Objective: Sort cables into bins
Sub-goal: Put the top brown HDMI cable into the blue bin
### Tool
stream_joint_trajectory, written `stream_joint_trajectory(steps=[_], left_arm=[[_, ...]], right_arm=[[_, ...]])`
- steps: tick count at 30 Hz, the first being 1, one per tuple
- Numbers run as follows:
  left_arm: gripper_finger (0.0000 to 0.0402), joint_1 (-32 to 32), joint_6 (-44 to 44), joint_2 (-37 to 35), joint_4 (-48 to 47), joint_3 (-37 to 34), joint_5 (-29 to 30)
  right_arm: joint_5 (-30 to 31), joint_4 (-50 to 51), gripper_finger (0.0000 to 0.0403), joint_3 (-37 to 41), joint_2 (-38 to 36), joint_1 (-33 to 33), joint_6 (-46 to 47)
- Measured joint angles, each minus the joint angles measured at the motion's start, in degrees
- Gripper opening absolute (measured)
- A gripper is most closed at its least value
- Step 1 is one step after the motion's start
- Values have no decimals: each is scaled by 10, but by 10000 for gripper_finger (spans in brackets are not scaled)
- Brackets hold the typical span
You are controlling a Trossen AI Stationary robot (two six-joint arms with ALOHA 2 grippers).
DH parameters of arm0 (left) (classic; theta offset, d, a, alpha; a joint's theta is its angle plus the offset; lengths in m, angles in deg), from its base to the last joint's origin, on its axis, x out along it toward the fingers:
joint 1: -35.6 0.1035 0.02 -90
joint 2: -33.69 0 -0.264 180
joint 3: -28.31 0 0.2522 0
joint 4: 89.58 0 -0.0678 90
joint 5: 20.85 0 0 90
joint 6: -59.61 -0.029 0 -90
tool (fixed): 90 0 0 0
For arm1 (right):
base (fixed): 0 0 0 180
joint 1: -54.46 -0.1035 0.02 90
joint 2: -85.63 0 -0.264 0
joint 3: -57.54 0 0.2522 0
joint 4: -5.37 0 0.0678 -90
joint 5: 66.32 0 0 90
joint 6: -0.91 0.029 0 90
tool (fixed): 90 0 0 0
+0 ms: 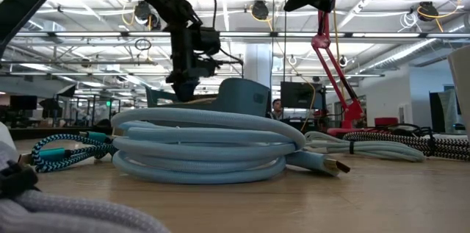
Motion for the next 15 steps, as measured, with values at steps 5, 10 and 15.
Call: stream_joint_trajectory(steps=[5,10,15], left_arm=[[39,1,3,13,0,0,0],[39,0,7,31,0,0,-2],[39,-5,9,48,1,0,6]], right_arm=[[-1,0,110,0,0,0,0],[-1,1,110,0,0,0,1],[-1,1,110,0,0,0,1]])
